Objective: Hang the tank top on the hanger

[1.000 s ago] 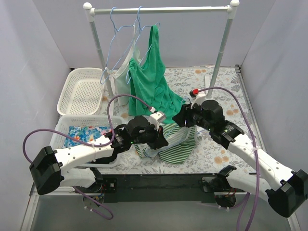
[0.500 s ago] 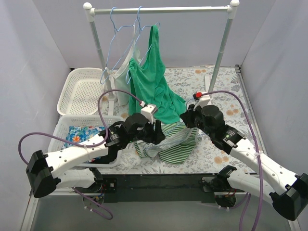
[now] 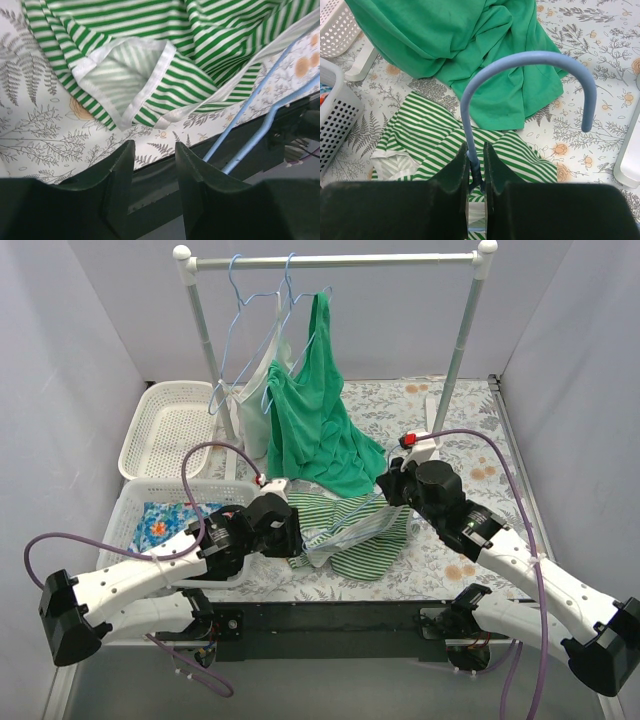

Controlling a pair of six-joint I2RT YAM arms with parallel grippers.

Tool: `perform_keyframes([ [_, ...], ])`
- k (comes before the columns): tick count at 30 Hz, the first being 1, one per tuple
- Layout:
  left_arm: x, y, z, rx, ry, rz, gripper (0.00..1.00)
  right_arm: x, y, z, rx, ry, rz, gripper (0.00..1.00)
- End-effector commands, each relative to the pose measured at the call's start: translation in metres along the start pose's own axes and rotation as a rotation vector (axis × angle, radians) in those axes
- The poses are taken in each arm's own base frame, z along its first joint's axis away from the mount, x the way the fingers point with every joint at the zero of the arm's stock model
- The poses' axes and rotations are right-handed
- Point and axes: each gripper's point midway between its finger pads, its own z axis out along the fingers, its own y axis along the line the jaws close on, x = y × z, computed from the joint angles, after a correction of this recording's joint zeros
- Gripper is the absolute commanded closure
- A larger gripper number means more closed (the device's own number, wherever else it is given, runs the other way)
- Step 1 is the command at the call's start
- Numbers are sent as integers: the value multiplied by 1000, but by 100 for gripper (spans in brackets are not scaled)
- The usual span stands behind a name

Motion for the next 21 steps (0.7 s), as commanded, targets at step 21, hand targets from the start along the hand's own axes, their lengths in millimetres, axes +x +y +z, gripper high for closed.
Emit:
perform_keyframes([
  [21,22,4,58,-56,80,42,86,-21,-11,-4,79,-113,-13,99],
])
